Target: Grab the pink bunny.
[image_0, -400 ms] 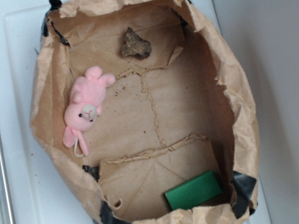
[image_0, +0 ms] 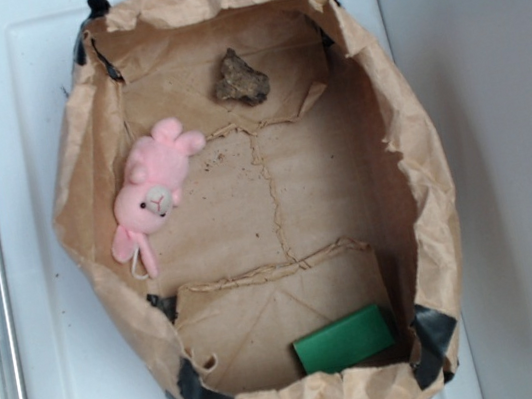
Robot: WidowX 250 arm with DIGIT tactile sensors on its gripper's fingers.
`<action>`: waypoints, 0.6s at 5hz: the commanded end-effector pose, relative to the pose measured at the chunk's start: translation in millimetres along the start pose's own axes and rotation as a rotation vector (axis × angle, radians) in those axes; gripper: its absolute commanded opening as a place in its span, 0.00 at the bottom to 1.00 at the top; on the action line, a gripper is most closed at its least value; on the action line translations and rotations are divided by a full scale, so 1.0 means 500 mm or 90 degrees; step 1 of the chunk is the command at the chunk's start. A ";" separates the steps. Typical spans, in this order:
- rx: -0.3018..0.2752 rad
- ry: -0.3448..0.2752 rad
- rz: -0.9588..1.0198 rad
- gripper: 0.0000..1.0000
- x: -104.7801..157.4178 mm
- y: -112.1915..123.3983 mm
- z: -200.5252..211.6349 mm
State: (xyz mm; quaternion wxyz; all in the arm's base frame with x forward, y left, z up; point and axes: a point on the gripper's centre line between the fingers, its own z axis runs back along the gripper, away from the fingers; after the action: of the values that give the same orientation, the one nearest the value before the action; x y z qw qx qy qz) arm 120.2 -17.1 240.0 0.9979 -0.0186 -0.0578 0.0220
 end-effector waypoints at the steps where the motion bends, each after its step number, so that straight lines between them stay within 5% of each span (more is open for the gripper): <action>1: 0.010 -0.097 0.023 1.00 0.191 -0.013 -0.094; 3: 0.038 -0.103 0.112 1.00 0.299 0.070 -0.163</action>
State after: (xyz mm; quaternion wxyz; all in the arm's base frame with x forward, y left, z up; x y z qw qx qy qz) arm 270.7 14.5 156.0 0.9891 0.0096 -0.1051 0.1023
